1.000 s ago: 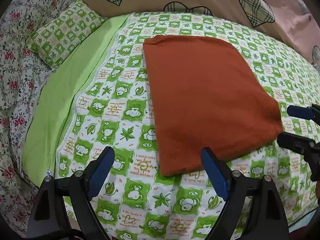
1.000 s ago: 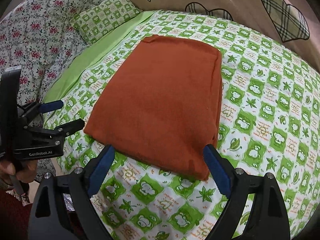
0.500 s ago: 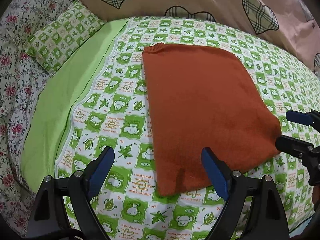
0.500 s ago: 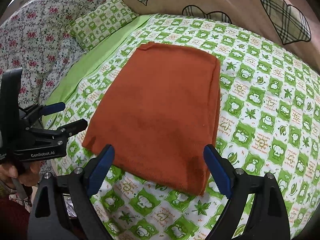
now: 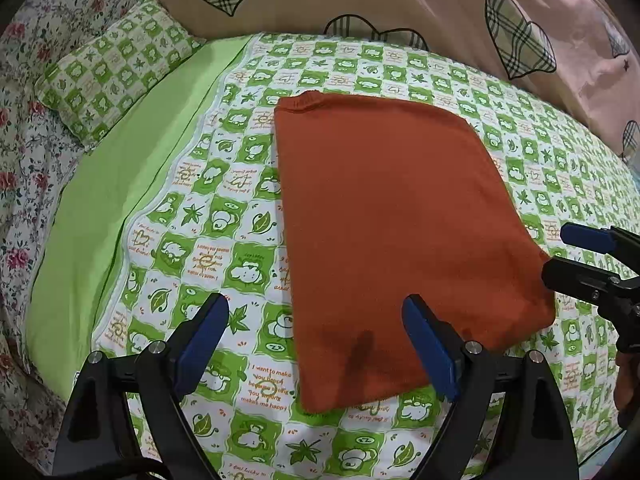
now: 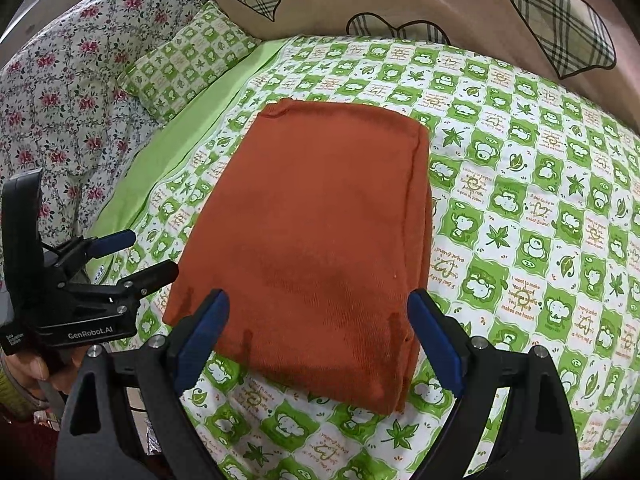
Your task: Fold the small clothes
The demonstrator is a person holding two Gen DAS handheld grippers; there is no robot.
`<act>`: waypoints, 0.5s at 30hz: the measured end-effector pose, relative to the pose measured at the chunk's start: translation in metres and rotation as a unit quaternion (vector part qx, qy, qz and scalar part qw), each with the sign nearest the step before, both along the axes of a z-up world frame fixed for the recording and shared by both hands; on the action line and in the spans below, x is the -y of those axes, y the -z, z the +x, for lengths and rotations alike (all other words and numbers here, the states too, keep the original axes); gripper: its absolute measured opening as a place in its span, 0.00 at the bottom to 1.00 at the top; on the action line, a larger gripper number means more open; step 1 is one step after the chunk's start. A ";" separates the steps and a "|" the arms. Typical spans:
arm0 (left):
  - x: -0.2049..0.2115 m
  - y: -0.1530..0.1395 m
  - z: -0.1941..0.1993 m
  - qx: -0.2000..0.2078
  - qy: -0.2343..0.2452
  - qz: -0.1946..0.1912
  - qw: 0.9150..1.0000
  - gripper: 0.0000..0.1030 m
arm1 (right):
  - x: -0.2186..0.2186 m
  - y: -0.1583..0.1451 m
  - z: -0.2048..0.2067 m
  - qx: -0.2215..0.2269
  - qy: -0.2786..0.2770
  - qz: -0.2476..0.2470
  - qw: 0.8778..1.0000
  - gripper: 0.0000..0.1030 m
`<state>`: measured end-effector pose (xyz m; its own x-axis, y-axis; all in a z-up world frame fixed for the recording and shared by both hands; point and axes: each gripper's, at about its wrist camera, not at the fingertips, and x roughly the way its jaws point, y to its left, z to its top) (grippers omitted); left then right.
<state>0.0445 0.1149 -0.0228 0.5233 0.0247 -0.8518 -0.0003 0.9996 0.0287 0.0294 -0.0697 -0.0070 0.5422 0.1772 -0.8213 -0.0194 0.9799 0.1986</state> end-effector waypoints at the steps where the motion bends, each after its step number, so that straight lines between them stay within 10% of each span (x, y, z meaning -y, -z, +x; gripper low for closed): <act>1: 0.001 0.000 0.000 0.000 0.000 0.000 1.000 0.86 | 0.000 0.000 0.001 0.000 0.000 0.001 1.000 0.88; 15: 0.003 0.005 0.005 -0.005 -0.002 -0.004 1.000 0.87 | 0.001 0.005 0.009 0.001 0.008 0.000 1.000 0.88</act>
